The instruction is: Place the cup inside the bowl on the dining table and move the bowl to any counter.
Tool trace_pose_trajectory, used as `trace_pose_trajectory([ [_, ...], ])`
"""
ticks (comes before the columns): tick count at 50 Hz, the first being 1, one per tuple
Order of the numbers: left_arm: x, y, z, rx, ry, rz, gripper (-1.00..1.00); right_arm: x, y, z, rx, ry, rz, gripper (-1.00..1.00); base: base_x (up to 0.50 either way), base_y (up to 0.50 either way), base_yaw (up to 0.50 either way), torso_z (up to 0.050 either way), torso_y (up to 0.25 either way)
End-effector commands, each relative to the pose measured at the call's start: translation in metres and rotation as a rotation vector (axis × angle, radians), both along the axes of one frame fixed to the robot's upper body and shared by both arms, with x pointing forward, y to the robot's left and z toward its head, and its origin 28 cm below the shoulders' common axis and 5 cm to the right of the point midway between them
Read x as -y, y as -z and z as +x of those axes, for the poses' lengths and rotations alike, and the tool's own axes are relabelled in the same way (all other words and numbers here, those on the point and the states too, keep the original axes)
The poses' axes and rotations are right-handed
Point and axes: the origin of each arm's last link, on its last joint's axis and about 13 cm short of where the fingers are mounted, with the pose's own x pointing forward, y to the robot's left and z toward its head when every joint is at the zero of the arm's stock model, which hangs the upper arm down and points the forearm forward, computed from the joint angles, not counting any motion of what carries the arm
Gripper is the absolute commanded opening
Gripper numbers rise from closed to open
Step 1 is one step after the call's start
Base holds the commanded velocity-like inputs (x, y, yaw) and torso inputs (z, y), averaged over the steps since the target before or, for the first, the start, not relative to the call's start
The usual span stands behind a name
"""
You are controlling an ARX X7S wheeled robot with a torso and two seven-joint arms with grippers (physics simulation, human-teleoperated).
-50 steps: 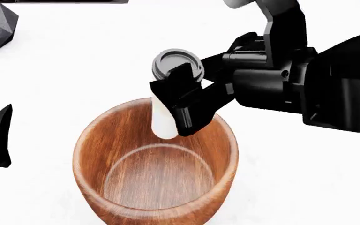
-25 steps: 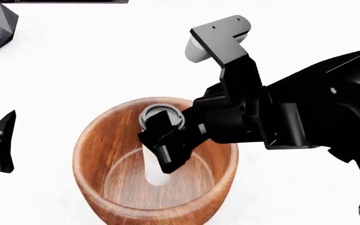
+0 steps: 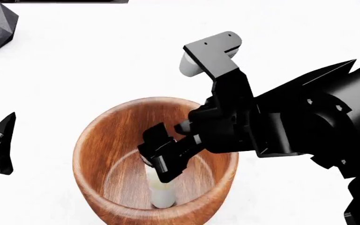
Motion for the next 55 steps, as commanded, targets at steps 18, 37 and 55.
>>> trace_pose_trajectory([
  [18,0.004,0.002,0.006,0.007,-0.005,0.028,1.00,0.024,-0.047,-0.004,0.134,0.080,0.037,1.00,0.00,0.00,0.00,0.000,0.000],
  [37,0.005,0.001,0.004,0.012,0.000,0.029,1.00,0.064,-0.024,-0.047,0.029,0.296,-0.018,1.00,0.00,0.00,0.00,0.000,0.000],
  [55,0.003,0.006,0.005,0.014,-0.002,0.037,1.00,0.058,0.002,-0.023,-0.092,0.542,0.076,1.00,0.00,0.00,0.00,0.000,0.000],
])
